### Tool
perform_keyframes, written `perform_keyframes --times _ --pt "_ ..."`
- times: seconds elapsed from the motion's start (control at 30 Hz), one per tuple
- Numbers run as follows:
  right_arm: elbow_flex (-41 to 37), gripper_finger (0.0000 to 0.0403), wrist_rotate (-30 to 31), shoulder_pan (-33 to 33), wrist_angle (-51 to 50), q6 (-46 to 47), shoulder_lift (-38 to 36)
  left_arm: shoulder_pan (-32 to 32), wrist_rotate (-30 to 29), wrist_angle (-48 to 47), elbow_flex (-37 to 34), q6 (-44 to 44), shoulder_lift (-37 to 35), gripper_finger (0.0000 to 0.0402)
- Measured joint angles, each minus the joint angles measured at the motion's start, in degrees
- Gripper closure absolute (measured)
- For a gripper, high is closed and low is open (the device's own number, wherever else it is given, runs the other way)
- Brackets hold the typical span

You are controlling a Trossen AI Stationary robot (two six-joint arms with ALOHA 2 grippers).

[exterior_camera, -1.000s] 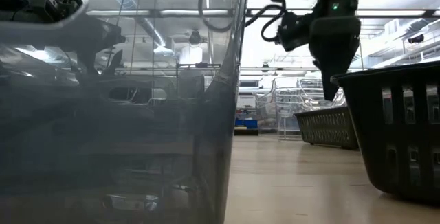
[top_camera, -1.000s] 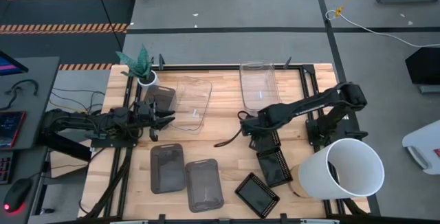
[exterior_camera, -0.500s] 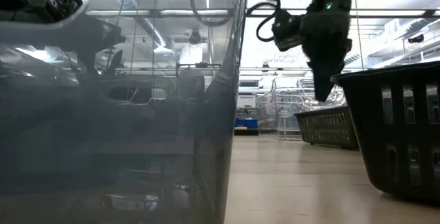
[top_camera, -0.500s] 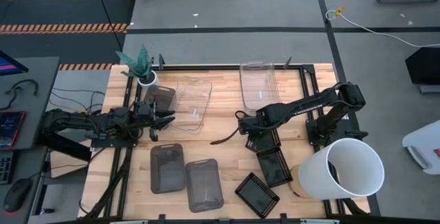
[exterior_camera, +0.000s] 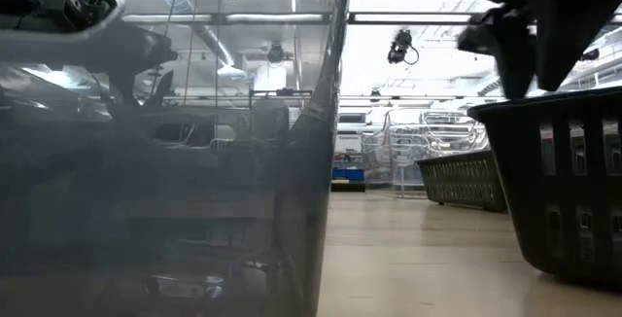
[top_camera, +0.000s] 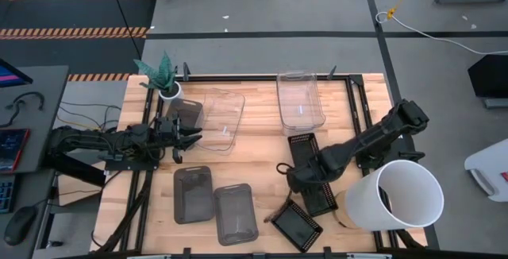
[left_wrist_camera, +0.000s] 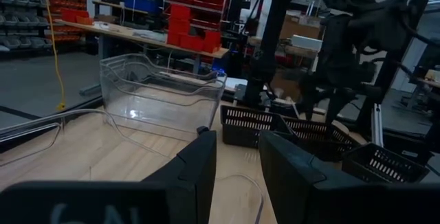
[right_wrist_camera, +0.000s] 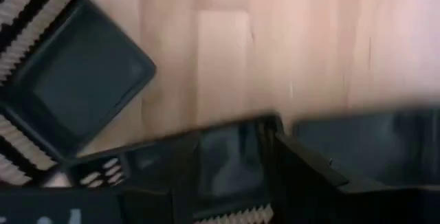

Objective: Stack baskets by color
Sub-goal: Stack the middle black bin on the top black bin

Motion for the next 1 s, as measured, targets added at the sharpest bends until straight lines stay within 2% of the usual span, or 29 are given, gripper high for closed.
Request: perform_keyframes --times 0.17,0.27,0.43,0.73,1.0 --pt "1.1 0.0224 -2.8 0.9 -12.7 14.7 -0.5 0.0 0.0 0.3 0.0 0.0 0.0 0.0283" --pt "1.1 0.0224 -2.7 1.7 -18.1 18.9 -0.4 0.0 0.0 0.3 0.0 0.0 0.0 0.0283" --pt "-1.1 0.0224 -4.5 1.9 -19.8 22.3 -0.6 0.0 0.0 0.3 0.0 0.0 0.0 0.0283" --pt "-8.7 0.0225 -9.6 -1.1 -13.8 22.2 -1.3 0.0 0.0 0.3 0.0 0.0 0.0 0.0283" --pt "-17.5 0.0226 -11.8 -1.9 -1.5 29.5 -9.5 0.0 0.0 0.3 0.0 0.0 0.0 0.0283"
